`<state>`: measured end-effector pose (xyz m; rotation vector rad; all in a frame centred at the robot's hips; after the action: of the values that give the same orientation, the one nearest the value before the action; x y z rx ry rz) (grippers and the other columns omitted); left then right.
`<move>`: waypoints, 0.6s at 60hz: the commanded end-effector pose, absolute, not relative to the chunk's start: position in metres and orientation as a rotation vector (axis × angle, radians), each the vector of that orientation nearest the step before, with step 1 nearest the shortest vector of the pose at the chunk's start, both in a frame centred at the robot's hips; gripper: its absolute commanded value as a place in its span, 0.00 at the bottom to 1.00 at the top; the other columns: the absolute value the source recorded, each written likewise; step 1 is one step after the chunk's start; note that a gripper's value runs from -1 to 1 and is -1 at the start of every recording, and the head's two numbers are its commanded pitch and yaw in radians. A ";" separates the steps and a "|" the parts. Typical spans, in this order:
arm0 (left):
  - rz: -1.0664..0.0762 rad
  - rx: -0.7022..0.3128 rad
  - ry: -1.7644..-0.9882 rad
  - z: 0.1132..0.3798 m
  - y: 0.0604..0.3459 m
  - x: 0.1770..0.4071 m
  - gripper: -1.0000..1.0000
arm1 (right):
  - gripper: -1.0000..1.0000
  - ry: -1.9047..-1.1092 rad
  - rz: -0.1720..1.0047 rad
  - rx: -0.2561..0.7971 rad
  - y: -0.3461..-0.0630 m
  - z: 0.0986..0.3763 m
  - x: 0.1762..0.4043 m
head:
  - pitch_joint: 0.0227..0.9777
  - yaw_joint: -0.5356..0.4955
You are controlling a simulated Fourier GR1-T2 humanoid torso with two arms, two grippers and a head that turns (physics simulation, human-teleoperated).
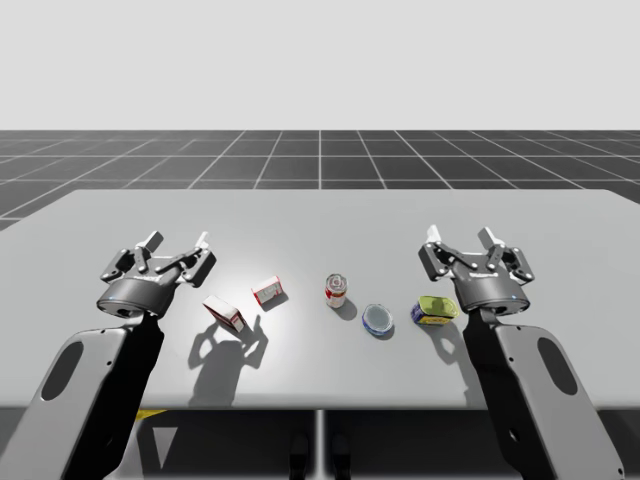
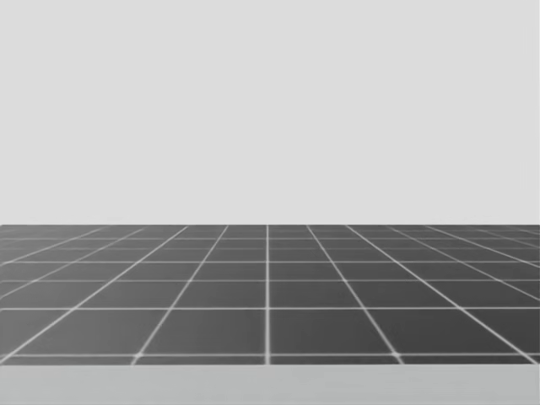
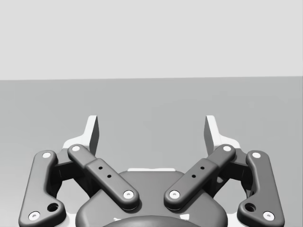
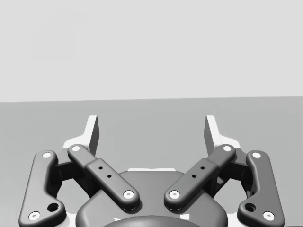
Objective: Grasp the gelatin box and hold it up.
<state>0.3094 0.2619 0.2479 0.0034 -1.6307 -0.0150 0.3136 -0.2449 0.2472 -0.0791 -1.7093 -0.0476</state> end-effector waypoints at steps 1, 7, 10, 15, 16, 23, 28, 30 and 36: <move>-0.011 -0.001 -1.631 0.248 0.263 0.309 0.00 | 0.00 -1.705 -0.112 -0.064 -0.245 0.248 0.311 | 0.07 0.51; -0.010 -0.001 -1.631 0.248 0.263 0.310 0.00 | 0.00 -1.708 -0.096 -0.041 -0.248 0.250 0.313 | 0.08 0.52; -0.008 -0.001 -1.631 0.248 0.263 0.310 0.00 | 0.00 -1.685 -0.077 -0.040 -0.249 0.251 0.313 | 0.11 0.52; -0.007 -0.001 -1.630 0.248 0.263 0.310 0.00 | 0.00 -1.684 -0.065 -0.049 -0.249 0.251 0.313 | 0.17 0.51; -0.007 -0.001 -1.630 0.248 0.264 0.310 0.00 | 0.00 -1.684 -0.066 -0.050 -0.249 0.251 0.313 | 0.17 0.51; -0.004 -0.007 -1.627 0.248 0.265 0.310 0.00 | 0.00 -1.682 -0.067 -0.058 -0.249 0.250 0.314 | 0.26 0.51; -0.005 -0.007 -1.627 0.248 0.265 0.310 0.00 | 0.00 -1.683 -0.066 -0.072 -0.249 0.250 0.314 | 0.34 0.52; -0.007 -0.006 -1.627 0.248 0.265 0.310 0.00 | 0.00 -1.682 -0.064 -0.073 -0.249 0.250 0.314 | 0.39 0.52; -0.010 -0.003 -1.626 0.248 0.265 0.311 0.00 | 0.00 -1.682 -0.060 -0.076 -0.249 0.250 0.314 | 0.50 0.54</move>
<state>0.3102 0.2649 0.2483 -0.0042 -1.6275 -0.0075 0.3138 -0.2484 0.2504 -0.0682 -1.6841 -0.0643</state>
